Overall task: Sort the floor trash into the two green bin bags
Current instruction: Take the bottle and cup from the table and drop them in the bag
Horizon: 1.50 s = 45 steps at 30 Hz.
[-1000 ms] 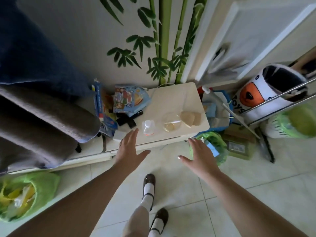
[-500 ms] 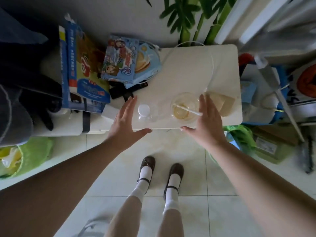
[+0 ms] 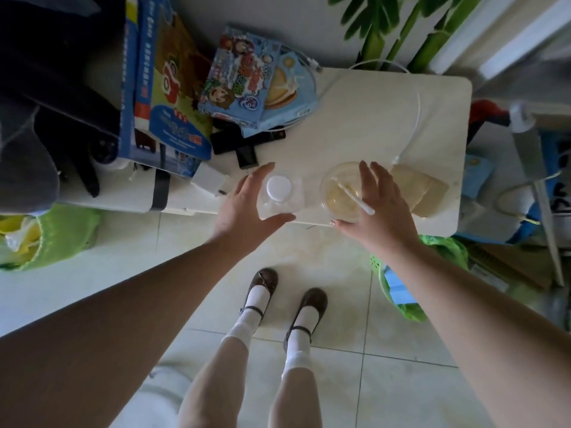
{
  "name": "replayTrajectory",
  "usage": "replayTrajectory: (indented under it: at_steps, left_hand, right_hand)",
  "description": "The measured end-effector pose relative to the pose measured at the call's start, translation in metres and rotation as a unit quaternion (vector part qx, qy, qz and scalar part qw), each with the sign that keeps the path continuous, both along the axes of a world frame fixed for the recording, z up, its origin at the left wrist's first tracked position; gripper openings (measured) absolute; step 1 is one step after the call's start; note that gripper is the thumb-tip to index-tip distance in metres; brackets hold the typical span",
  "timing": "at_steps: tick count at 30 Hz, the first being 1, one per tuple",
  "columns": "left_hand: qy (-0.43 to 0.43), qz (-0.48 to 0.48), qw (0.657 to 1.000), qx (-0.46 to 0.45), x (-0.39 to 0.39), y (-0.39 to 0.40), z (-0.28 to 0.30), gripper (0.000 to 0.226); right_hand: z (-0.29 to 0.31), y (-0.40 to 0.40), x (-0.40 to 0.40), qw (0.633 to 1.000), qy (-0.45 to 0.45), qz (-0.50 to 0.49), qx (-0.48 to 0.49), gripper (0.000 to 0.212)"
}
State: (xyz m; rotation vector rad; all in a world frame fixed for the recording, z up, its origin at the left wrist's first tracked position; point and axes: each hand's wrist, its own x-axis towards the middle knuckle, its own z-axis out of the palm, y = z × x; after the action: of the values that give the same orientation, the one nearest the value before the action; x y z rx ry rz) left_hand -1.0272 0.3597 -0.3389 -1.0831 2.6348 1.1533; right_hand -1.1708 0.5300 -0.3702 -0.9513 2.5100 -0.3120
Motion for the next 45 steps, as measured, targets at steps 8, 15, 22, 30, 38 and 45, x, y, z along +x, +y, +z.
replayTrajectory:
  at_steps: [8,15,22,30,38,45]
  left_hand:
    - [0.007,0.094,0.994,0.060,0.061,0.017,0.036,0.085]
    - [0.017,0.274,0.958,0.083,0.181,0.033,0.089,0.085]
    - [0.012,0.418,0.907,0.049,0.305,0.003,0.094,0.082]
    - [0.035,0.514,0.856,0.047,0.450,-0.046,0.080,0.084]
    - [0.046,0.571,0.819,0.027,0.565,-0.120,0.079,0.084]
    - [0.048,0.567,0.822,0.030,0.588,-0.202,0.061,0.085]
  right_hand:
    - [0.057,0.001,0.050,0.996,-0.057,0.055,-0.047,0.109]
    - [0.135,-0.035,0.123,0.986,-0.089,0.139,-0.010,0.113]
    - [0.155,-0.116,0.209,0.963,-0.082,0.256,-0.016,0.113]
    - [0.146,-0.196,0.346,0.934,-0.089,0.347,0.000,0.111]
    - [0.144,-0.309,0.460,0.922,-0.116,0.369,0.011,0.109]
    - [0.114,-0.395,0.495,0.919,-0.131,0.371,0.003,0.110]
